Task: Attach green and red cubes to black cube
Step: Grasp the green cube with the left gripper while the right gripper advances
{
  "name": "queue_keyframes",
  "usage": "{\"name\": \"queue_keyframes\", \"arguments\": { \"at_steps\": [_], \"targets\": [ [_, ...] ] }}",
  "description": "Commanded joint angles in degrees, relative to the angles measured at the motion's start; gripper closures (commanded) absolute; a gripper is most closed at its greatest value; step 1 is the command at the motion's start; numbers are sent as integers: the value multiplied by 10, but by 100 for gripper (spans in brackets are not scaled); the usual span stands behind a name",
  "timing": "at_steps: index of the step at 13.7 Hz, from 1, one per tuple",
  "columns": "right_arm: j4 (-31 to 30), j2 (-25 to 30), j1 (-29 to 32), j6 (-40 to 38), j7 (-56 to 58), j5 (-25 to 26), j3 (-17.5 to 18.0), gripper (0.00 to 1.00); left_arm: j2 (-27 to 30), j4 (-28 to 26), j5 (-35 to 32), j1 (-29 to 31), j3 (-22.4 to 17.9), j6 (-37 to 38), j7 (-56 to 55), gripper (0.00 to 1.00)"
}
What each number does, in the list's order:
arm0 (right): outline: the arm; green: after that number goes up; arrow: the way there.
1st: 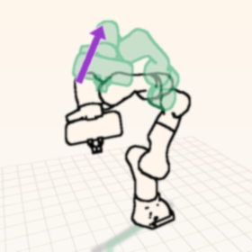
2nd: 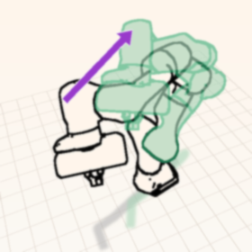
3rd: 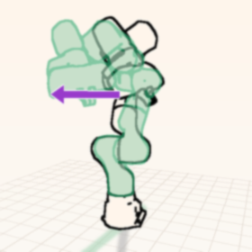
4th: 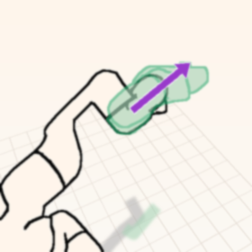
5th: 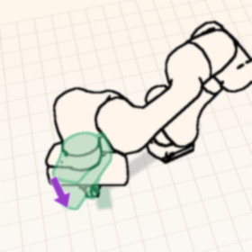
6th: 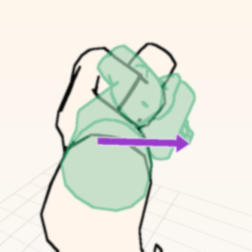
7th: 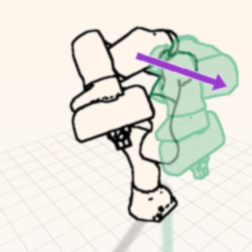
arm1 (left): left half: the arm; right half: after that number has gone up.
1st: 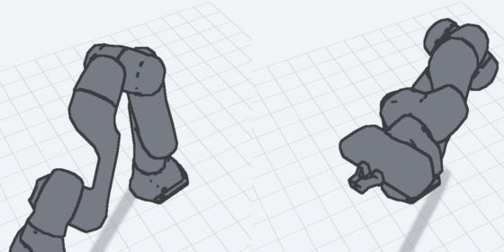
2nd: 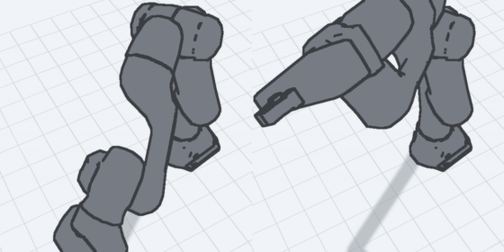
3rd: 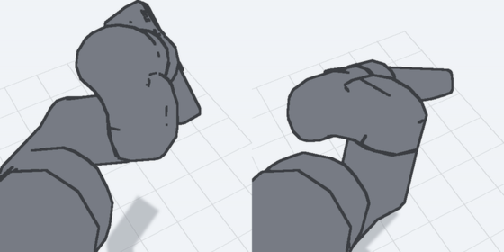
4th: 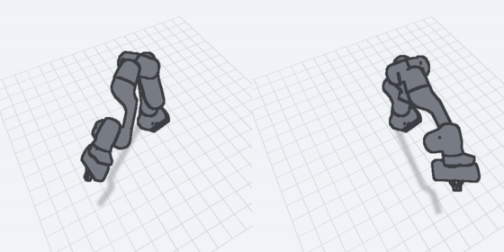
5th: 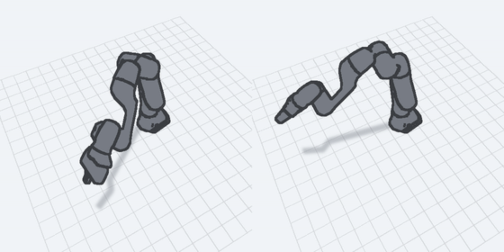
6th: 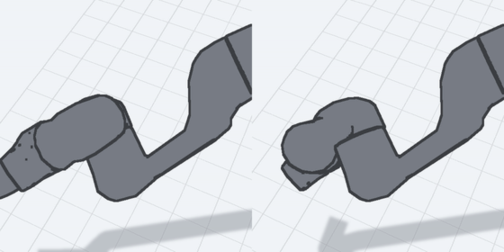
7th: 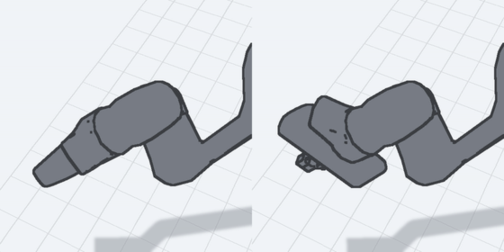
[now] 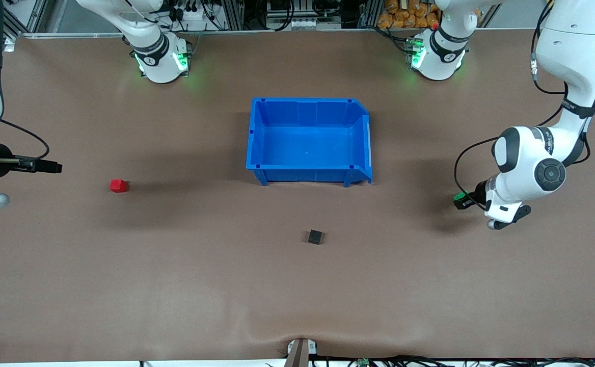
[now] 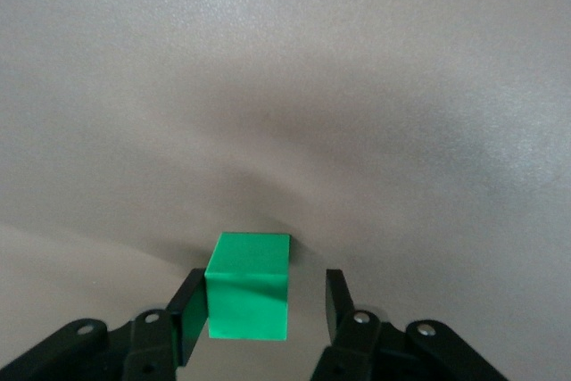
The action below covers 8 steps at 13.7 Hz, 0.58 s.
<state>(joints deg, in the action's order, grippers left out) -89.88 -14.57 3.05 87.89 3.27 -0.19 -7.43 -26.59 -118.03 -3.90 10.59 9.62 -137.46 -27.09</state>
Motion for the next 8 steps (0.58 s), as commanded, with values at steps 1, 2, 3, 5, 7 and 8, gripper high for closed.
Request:
{"name": "queue_keyframes", "arguments": {
  "at_steps": [1,2,3,5,7,8],
  "targets": [
    [-5,-1,8,9,-3,0,7,0,-7,4,1,0,0,-6,-1,41],
    [-5,-4,7,10,-3,0,7,0,-7,4,1,0,0,-6,0,41],
    [-5,-8,7,10,-3,0,7,0,-7,5,0,0,0,-8,0,42],
    [-5,-11,6,15,-3,0,7,0,-10,5,-9,0,0,-11,0,43],
    [-5,-13,6,19,-3,0,7,0,-12,5,-12,0,0,-12,1,44],
    [-5,-18,6,19,-3,0,7,0,-13,5,-12,0,0,-15,1,44]
  ]
}}
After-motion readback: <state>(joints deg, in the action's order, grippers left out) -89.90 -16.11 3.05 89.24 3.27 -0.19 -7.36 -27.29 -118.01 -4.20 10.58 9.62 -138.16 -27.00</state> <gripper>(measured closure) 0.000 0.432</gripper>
